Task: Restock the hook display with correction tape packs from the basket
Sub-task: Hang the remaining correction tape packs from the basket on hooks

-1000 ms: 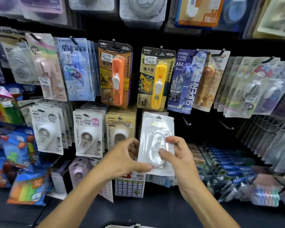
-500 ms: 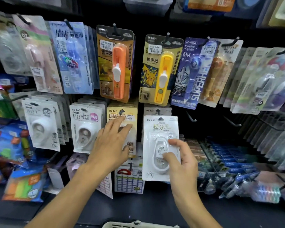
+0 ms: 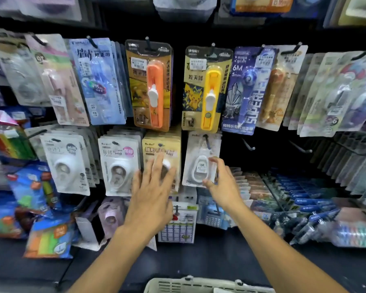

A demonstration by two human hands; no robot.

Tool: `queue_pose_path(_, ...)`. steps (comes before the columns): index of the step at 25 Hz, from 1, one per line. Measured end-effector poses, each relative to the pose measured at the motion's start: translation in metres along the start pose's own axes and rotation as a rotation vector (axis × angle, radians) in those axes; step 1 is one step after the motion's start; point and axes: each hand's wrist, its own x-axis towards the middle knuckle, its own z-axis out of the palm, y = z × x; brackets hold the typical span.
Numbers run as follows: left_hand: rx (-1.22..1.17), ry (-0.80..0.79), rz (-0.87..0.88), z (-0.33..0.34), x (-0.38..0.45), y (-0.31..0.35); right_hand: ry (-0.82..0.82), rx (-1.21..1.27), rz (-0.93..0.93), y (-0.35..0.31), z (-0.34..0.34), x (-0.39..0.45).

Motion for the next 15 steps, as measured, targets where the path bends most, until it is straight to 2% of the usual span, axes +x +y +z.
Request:
queue_pose_path(3,-0.018,0.097,0.040,0.004,-0.014,0.016,0.043,-0.029,0.010,0.052,0.013,-0.070)
queue_pose_path(4,-0.074,0.035,0.048,0.012,-0.020,0.021,0.009,-0.073,0.040,0.074,0.020,-0.098)
queue_pose_path(5,-0.136,-0.094,0.058,0.021,-0.028,0.025,-0.063,-0.149,0.072,0.093,0.028,-0.123)
queue_pose_path(7,-0.154,-0.459,0.155,0.052,-0.058,0.029,-0.288,-0.332,0.120,0.122,0.047,-0.165)
queue_pose_path(9,-0.016,-0.814,0.318,0.086,-0.102,0.027,-0.543,-0.500,0.080,0.141,0.064,-0.198)
queue_pose_path(11,0.099,-1.091,0.388,0.115,-0.146,0.017,-0.827,-0.616,0.029,0.158,0.071,-0.228)
queue_pose_path(13,0.170,-1.204,0.420,0.138,-0.181,0.006,-1.061,-0.665,-0.014,0.175,0.071,-0.254)
queue_pose_path(15,0.288,-1.170,0.519,0.155,-0.204,-0.001,-1.143,-0.649,-0.008,0.185,0.071,-0.264)
